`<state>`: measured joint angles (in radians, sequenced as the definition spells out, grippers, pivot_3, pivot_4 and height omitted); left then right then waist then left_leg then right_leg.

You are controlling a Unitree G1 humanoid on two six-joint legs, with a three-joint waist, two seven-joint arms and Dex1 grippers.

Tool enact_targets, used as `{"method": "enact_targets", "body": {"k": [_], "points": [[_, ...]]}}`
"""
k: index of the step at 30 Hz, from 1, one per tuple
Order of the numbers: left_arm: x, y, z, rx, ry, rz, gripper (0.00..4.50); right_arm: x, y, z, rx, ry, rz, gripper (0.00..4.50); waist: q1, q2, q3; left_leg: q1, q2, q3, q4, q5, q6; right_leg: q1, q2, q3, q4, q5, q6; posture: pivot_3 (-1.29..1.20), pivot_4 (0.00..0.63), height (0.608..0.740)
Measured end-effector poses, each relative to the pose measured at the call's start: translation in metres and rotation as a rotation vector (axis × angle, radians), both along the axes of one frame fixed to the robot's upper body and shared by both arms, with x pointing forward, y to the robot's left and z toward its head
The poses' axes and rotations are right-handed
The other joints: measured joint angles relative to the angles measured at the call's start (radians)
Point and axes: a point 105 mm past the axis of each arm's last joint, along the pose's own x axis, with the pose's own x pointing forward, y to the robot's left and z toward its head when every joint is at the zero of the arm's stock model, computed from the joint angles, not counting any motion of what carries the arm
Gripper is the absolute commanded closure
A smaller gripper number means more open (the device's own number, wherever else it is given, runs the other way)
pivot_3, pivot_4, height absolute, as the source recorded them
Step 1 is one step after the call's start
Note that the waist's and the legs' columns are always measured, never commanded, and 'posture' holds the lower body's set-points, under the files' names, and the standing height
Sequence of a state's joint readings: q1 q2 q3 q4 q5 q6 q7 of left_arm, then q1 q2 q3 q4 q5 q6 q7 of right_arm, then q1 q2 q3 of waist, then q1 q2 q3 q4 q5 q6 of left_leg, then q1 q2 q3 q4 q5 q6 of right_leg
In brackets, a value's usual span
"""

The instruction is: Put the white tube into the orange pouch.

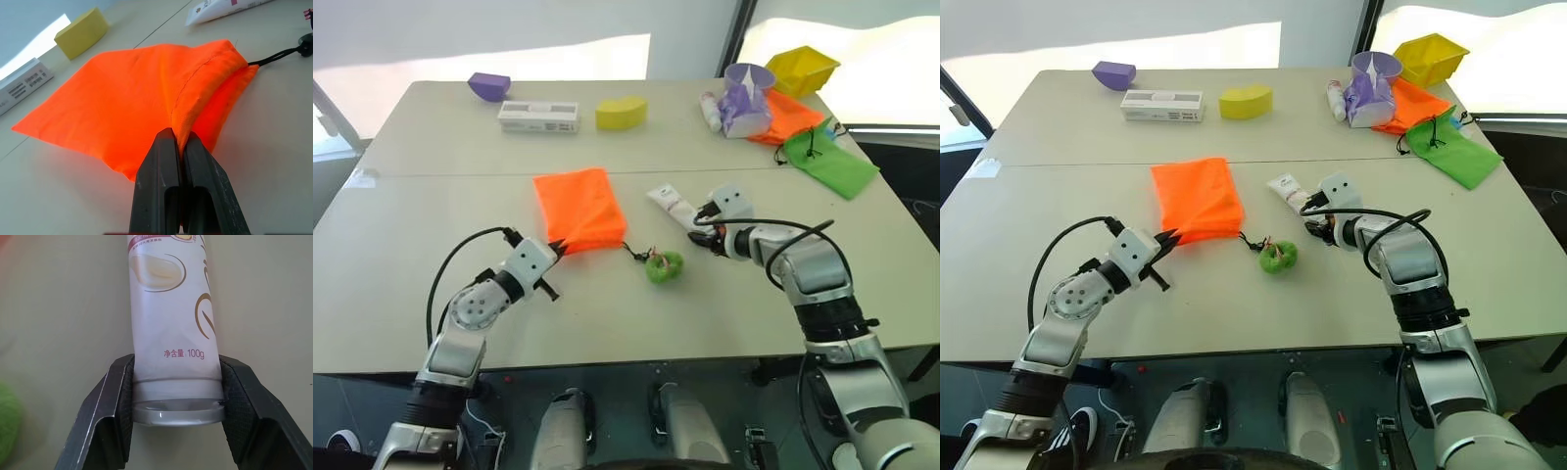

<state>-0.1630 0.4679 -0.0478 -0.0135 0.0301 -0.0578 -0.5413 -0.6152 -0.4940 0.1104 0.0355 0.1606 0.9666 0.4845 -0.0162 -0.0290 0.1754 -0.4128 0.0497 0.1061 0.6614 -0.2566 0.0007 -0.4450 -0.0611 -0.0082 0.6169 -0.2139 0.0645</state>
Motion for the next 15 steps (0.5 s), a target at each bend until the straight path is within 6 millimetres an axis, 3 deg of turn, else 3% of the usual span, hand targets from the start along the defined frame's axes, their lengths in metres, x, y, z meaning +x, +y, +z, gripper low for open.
{"method": "enact_targets", "body": {"k": [4, 7, 9, 12, 15], "points": [[-0.002, -0.001, 0.000, 0.003, 0.004, -0.002, 4.50, -0.015, 0.013, 0.031, 0.080, -0.069, 0.114, 2.68, 0.000, 0.000, 0.000, -0.006, 0.000, 0.000, 0.000, 0.000, 0.000, -0.006, 0.001, 0.000, 0.001, 0.000, 0.000, 0.00, 0.150, 0.740], [-0.003, -0.004, 0.001, 0.006, 0.004, -0.007, 4.50, -0.047, 0.036, 0.056, 0.123, -0.115, 0.301, 2.68, 0.002, 0.000, 0.000, -0.009, 0.001, -0.002, 0.000, 0.000, 0.000, -0.008, 0.002, -0.002, 0.001, 0.002, 0.003, 0.00, 0.150, 0.740], [-0.004, -0.004, 0.001, 0.007, 0.007, -0.004, 4.50, -0.074, 0.042, 0.043, 0.082, -0.064, 0.403, 2.68, 0.009, -0.001, -0.001, -0.011, 0.000, -0.004, 0.000, 0.000, 0.000, -0.008, 0.001, -0.005, 0.000, 0.000, 0.001, 0.00, 0.150, 0.740], [-0.002, -0.001, -0.003, 0.003, 0.040, 0.029, 4.50, -0.109, 0.054, -0.004, 0.083, 0.115, 0.485, 2.68, 0.002, -0.001, -0.001, -0.013, -0.001, -0.004, 0.001, 0.000, 0.000, -0.009, -0.001, -0.005, 0.000, 0.000, 0.001, 0.00, 0.150, 0.740], [-0.003, -0.008, 0.004, -0.017, 0.041, 0.028, 4.50, -0.120, 0.060, -0.021, 0.069, 0.175, 0.509, 2.68, -0.004, -0.001, -0.001, -0.013, -0.001, -0.003, 0.005, 0.000, 0.000, -0.009, -0.001, -0.003, 0.001, 0.001, 0.001, 0.00, 0.150, 0.740]]}}
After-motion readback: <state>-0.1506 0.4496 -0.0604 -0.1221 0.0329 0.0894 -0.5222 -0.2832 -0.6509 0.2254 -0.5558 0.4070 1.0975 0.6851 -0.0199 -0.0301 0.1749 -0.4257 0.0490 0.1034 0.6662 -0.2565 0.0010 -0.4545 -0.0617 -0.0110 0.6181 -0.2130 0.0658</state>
